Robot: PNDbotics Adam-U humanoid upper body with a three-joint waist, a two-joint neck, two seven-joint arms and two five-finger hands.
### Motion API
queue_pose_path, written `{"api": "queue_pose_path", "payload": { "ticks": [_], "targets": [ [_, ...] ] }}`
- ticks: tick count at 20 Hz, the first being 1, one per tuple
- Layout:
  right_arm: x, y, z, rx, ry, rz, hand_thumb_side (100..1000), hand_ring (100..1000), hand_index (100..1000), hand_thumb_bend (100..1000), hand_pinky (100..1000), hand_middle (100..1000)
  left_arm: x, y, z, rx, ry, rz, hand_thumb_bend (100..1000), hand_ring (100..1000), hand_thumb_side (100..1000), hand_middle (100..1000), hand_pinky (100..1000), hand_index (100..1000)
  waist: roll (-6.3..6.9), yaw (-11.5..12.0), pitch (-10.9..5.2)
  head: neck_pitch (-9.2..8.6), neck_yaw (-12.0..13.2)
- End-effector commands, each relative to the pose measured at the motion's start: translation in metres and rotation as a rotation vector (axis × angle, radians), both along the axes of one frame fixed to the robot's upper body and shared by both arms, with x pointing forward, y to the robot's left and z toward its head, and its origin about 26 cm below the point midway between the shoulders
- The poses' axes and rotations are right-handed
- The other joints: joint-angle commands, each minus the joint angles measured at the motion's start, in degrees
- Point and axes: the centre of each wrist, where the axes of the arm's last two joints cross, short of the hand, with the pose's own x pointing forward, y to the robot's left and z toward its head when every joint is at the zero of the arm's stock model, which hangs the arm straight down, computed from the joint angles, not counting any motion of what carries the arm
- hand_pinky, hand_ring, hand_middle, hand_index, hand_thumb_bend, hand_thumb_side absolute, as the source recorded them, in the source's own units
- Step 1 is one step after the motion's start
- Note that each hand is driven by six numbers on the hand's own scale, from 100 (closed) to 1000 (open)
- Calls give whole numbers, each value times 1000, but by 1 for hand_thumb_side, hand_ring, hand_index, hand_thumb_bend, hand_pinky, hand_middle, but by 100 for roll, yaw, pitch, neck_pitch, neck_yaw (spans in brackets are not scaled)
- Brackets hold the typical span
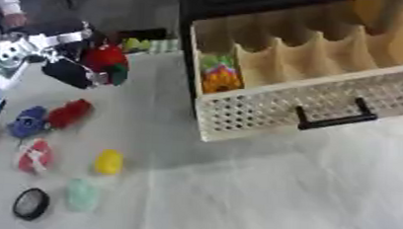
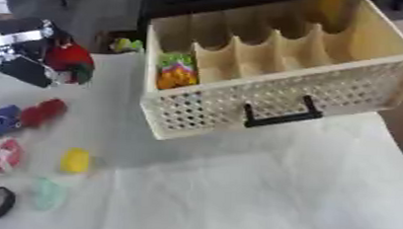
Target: Pick up objects from table and place into drawer.
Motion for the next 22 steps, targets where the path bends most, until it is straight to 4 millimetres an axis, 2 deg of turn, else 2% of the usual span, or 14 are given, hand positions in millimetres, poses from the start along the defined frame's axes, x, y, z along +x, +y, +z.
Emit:
{"api": "queue_pose_path", "payload": {
  "ticks": [1, 5, 15, 22],
  "targets": [
    [-4, -2, 7, -2, -21, -8, 851, 308, 481, 100, 520, 299, -18, 6, 31, -32, -72, -11, 100, 321, 267, 435, 100, 543, -91, 25, -192, 68, -30],
    [-4, -2, 6, 4, -12, -9, 853, 310, 480, 100, 519, 301, -30, -5, 44, -72, -103, -62, 100, 317, 274, 432, 100, 536, -104, 28, -283, 95, -57],
    [-3, 1, 4, 13, 8, -1, 855, 314, 480, 100, 516, 303, -49, -48, 69, -95, -186, -187, 100, 312, 285, 429, 100, 536, -129, 77, -470, 168, -191],
    [-2, 4, 4, 15, 25, 13, 855, 315, 479, 100, 515, 304, -58, -78, 76, -133, -218, -269, 100, 311, 293, 430, 100, 546, -103, 57, -574, 176, -227]
  ]
}}
